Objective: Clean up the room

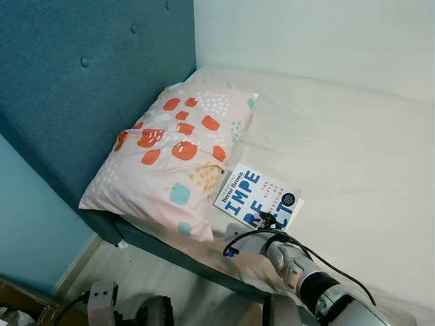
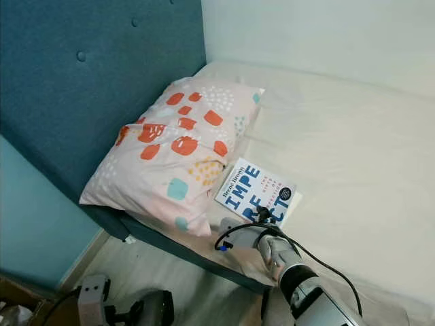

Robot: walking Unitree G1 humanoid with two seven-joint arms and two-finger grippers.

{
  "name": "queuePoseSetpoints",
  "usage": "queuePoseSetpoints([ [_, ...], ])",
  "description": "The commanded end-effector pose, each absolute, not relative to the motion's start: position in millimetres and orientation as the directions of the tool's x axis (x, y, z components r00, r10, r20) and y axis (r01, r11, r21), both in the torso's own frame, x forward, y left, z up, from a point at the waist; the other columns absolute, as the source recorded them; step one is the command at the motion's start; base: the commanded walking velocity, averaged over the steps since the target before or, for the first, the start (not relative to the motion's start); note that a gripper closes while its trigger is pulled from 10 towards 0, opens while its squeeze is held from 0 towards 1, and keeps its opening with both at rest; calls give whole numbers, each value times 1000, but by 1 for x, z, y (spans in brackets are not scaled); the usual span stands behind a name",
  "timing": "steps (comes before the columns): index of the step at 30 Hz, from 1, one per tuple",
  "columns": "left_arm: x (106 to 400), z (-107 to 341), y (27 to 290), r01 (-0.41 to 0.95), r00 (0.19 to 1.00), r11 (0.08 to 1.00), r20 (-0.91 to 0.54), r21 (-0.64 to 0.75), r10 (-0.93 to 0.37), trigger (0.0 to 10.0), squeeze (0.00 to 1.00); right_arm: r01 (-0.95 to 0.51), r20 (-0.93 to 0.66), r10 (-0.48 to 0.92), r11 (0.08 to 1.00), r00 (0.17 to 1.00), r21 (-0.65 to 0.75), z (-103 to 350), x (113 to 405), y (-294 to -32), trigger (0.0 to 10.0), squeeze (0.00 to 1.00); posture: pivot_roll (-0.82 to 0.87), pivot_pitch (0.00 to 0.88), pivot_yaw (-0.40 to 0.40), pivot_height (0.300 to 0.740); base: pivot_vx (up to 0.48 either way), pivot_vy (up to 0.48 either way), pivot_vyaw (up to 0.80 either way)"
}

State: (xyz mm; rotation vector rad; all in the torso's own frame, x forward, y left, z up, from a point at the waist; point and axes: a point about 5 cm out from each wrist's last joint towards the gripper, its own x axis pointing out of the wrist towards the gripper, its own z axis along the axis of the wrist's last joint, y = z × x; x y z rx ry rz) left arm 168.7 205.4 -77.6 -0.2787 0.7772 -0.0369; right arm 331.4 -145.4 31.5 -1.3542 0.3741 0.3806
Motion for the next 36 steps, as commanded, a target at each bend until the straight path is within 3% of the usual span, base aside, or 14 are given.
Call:
queuePoseSetpoints([
  [1,93,-110,193,-139,467,950,-865,-279,-186,10000,0,-491,-494,21,161,869,-856,25,327,-151,10000,0,138,264,-44,571,0,0,0],
  [5,89,-111,192,-137,465,949,-864,-283,-191,10000,0,-488,-494,13,168,870,-856,19,321,-155,10000,0,148,272,-43,571,0,0,0],
  [6,87,-111,192,-138,463,949,-865,-284,-191,10000,0,-481,-485,20,169,874,-860,19,321,-155,0,0,149,272,-43,571,0,0,0],
  [25,85,-111,193,-150,463,947,-866,-283,-186,10000,0,-375,-361,116,137,925,-917,33,329,-149,0,0,144,271,-47,571,0,0,0],
  [30,86,-111,191,-152,465,946,-865,-287,-188,10000,0,-435,-420,188,47,888,-899,19,314,-155,0,0,129,272,-53,571,0,0,0],
  [36,86,-112,190,-155,465,944,-865,-290,-189,10000,0,-476,-473,178,-30,863,-879,4,297,-174,0,0,118,272,-58,571,0,0,0],
])
